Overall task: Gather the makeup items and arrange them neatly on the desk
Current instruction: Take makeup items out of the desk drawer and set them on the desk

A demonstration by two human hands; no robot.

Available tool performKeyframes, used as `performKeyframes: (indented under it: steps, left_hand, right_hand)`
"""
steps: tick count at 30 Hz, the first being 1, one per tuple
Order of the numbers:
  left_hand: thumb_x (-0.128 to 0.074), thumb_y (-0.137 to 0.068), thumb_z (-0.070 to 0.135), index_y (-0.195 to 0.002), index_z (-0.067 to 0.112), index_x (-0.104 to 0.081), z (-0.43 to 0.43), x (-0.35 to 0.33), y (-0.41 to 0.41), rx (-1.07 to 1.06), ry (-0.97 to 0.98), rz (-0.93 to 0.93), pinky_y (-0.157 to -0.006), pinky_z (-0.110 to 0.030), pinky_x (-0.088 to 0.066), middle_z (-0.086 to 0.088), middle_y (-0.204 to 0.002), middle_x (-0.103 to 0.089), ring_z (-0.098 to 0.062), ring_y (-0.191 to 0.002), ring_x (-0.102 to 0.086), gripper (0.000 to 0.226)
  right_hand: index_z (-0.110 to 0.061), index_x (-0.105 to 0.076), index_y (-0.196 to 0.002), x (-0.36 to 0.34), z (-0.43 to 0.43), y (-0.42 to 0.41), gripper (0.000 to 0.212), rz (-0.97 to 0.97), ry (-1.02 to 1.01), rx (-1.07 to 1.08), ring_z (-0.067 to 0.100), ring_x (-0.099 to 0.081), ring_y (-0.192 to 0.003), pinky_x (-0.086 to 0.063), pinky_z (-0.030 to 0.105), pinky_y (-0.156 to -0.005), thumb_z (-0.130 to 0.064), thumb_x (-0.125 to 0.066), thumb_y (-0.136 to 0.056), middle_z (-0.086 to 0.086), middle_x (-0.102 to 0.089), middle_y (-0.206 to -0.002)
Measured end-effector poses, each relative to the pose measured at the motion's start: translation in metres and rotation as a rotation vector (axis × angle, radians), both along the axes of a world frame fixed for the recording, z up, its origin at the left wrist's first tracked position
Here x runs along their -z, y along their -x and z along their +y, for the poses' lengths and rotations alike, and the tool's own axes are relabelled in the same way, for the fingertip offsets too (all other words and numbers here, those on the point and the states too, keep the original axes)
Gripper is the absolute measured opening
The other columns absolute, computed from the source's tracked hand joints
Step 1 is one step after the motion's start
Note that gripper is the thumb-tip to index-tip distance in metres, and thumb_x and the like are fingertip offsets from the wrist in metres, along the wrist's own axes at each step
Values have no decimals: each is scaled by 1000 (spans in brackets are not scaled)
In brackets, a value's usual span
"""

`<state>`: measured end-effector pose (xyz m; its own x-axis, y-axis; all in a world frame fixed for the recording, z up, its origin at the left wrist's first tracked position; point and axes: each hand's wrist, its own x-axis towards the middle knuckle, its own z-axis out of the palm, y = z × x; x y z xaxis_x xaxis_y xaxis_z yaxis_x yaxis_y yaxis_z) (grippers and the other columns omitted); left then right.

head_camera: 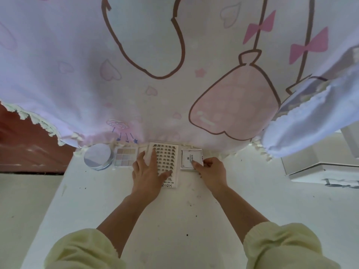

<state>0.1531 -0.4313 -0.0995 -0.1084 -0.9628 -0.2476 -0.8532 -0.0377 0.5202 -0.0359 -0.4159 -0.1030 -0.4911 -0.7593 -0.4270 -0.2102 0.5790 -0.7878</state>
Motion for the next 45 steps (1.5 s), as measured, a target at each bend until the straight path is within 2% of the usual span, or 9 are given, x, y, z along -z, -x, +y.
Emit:
performKeyframes:
  steps: [3, 6, 10, 16, 21, 27, 39, 43, 45]
  left_hand:
    - [-26, -92, 65, -153, 25, 7, 7, 8, -2, 184, 62, -119, -120, -40, 5, -1, -159, 22, -20, -146, 19, 81]
    - [5, -71, 82, -142, 21, 31, 13, 13, -5, 297, 65, -213, -114, -33, 19, 2, -150, 37, -14, -140, 33, 97]
    - [11, -65, 81, -138, 20, 34, 13, 15, -5, 284, 60, -238, -114, -30, 18, 0, -149, 38, -15, -139, 34, 98]
    - [12, -66, 80, -139, 21, 34, 13, 19, -9, 285, 69, -260, -114, -30, 17, -1, -152, 35, -15, -139, 35, 96]
    - [4, -84, 69, -154, 20, 3, 31, 6, -6, 269, 146, -204, -116, -28, 10, -5, -162, 8, -16, -147, 15, 85]
    - [-12, -95, 51, -141, 13, -43, 94, -20, 26, 270, 246, -124, -110, -42, -35, -12, -147, -40, -29, -138, -34, 67]
    - [-53, -91, 16, -115, 7, -65, 282, -24, 131, 307, 274, -30, -80, -42, -54, -11, -113, -66, -29, -106, -60, 28]
    - [-41, -86, 23, -106, 14, -67, 340, -4, 169, 362, 199, 11, -74, -38, -53, -4, -103, -66, -27, -98, -61, 35]
    - [-40, -88, 26, -116, 16, -62, 358, 6, 182, 353, 102, -12, -80, -36, -48, -2, -112, -62, -25, -108, -55, 37]
  right_hand:
    - [-16, -55, -96, 3, -1, -3, 37, 48, 9, -14, 21, -64, -89, -50, 28, -75, -37, -79, -76, 4, -64, -99]
    - [-16, -53, -99, 3, -1, -6, 41, 104, 23, -34, 17, -59, -89, -49, 28, -78, -37, -80, -76, 5, -58, -106]
    - [-12, -53, -109, -1, 2, -6, 44, 169, 43, -86, 13, -49, -88, -38, 23, -78, -35, -77, -80, 1, -48, -107]
    - [-11, -53, -118, -1, 5, -6, 47, 156, 35, -118, 15, -52, -93, -40, 24, -81, -36, -73, -84, 2, -48, -112]
    - [-13, -52, -121, -12, 30, 3, 44, 202, 64, -146, 11, -51, -94, -38, 22, -79, -38, -68, -88, -2, -46, -111]
    - [-14, -57, -113, -27, 96, 31, 32, 285, 87, -235, 11, -57, -83, -38, 20, -76, -33, -66, -89, -2, -51, -110]
    - [-17, -55, -114, -31, 294, 123, 22, 365, 49, -476, 10, -54, -91, -43, 24, -80, -26, -57, -94, -4, -53, -108]
    - [-17, -54, -115, -15, 352, 161, 23, 408, -27, -528, 14, -54, -94, -47, 30, -81, -24, -55, -93, -2, -54, -112]
    - [-16, -53, -115, -6, 371, 175, 24, 420, -77, -546, 17, -54, -100, -46, 33, -85, -25, -56, -93, -1, -53, -115]
